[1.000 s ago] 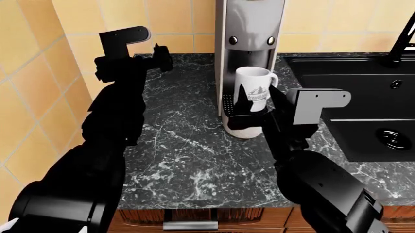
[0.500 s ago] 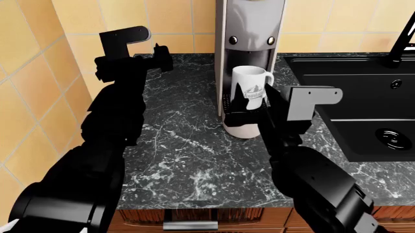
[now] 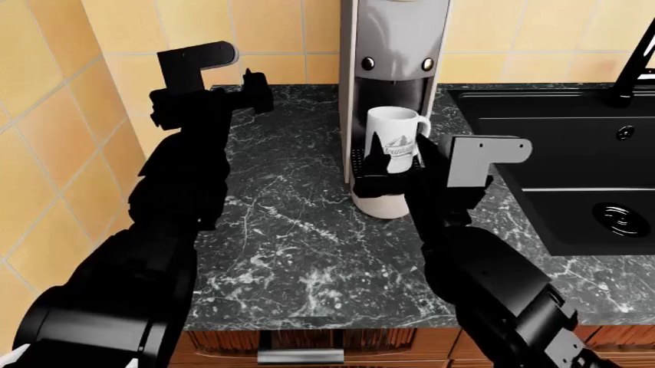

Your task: Pick the mug from the cabinet, place it under the coffee machine dispenser, and press the start button.

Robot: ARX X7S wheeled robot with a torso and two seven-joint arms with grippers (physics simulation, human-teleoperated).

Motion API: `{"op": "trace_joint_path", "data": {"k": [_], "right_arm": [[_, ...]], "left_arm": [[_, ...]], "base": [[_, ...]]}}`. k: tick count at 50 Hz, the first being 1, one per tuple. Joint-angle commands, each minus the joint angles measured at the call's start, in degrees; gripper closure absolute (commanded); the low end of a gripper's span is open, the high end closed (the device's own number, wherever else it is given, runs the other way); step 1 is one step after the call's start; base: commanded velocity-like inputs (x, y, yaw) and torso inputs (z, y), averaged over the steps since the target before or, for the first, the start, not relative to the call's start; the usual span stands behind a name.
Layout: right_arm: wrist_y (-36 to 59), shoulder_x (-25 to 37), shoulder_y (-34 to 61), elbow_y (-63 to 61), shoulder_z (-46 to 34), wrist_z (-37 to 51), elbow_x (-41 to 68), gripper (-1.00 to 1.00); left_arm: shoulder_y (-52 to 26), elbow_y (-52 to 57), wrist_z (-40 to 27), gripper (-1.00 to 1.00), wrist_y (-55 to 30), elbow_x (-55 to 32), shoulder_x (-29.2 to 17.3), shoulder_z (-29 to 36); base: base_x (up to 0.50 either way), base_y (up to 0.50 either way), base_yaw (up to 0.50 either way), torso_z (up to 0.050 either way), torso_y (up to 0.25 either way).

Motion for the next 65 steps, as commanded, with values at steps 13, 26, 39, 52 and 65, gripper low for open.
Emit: {"op": "trace_joint_path", "data": {"k": [13,26,39,52,65], "right_arm": [[-1.3,-2.2,1.0,5.4,-0.1,-2.1,-2.5,1.0],[-2.4,-3.5,1.4,8.4,-0.4,-3.4,-3.3,1.0],[-3.0,-4.0,1.4,10.2,-0.6,-3.9,-3.9,1.0],[-2.4,-3.4,1.1,8.7,-0.9,-3.0,-4.3,-1.0],[-2.0,-2.1,-0.3,5.0,-0.9,-1.7,-3.7,-1.0]], "left_arm": [[1.1,3.0,-0.8,-1.0,-1.7,-0.8,-0.4,0.8],[-0.2,-0.8,0.1,-1.0,0.6,-0.9,0.0,1.1],[1.2,3.6,-0.8,-1.0,-2.1,-1.5,-0.6,1.6],[-0.4,-1.2,0.3,-1.0,0.8,-1.4,0.0,1.5],[0.2,0.6,-0.2,-1.0,-0.1,-1.7,-0.3,1.8]], "base": [[0.0,0.0,0.0,0.0,0.0],[0.0,0.0,0.0,0.0,0.0],[0.0,0.0,0.0,0.0,0.0],[0.0,0.0,0.0,0.0,0.0],[0.0,0.0,0.0,0.0,0.0]]}}
